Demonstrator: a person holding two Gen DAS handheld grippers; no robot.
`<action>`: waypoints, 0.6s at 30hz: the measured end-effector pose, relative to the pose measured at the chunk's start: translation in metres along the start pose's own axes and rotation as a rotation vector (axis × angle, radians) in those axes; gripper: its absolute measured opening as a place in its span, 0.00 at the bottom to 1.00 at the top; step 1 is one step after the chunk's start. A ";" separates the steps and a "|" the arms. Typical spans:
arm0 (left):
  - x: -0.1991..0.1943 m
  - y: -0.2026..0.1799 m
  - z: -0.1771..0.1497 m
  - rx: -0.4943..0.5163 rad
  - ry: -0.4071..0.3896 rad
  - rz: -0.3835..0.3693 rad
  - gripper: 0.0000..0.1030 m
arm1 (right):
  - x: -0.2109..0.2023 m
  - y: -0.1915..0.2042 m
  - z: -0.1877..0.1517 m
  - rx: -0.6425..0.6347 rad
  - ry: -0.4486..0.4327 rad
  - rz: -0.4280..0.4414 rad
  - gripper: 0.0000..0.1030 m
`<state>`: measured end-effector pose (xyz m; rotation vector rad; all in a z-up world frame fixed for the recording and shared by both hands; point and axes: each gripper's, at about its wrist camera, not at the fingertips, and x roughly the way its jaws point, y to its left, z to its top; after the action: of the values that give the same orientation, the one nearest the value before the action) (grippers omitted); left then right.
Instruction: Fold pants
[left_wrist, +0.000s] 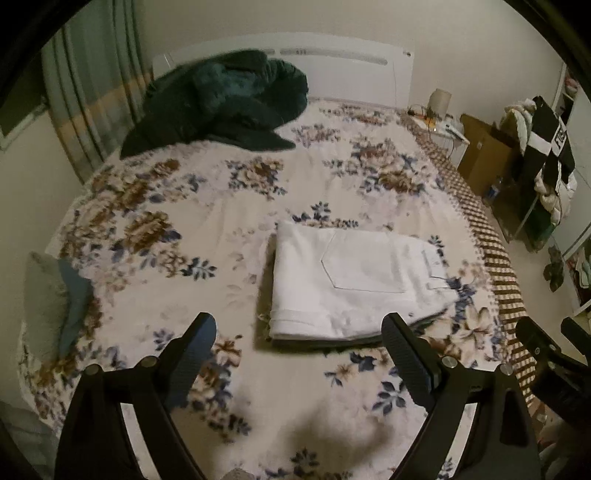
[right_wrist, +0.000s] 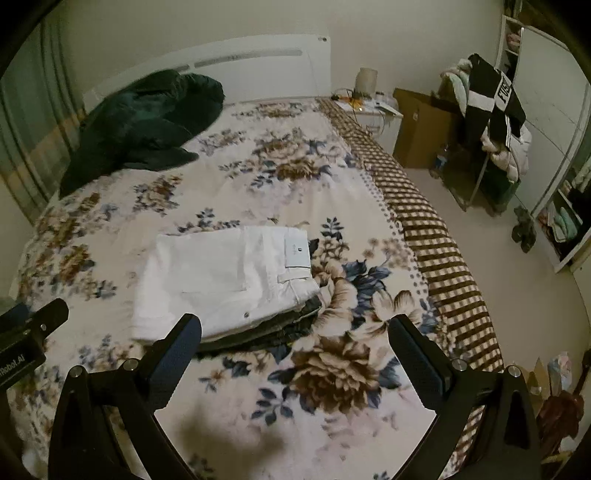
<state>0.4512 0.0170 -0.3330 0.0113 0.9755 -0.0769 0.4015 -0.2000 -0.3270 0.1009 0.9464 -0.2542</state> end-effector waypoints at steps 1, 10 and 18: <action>-0.012 -0.002 -0.002 0.001 -0.010 0.002 0.89 | -0.016 -0.002 -0.002 -0.003 -0.013 0.001 1.00; -0.152 -0.018 -0.033 0.004 -0.112 0.025 0.89 | -0.180 -0.025 -0.023 -0.040 -0.144 0.046 1.00; -0.254 -0.027 -0.064 -0.030 -0.172 0.037 0.89 | -0.321 -0.048 -0.054 -0.072 -0.238 0.091 1.00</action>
<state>0.2547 0.0082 -0.1584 -0.0046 0.8040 -0.0293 0.1669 -0.1804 -0.0963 0.0464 0.7118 -0.1441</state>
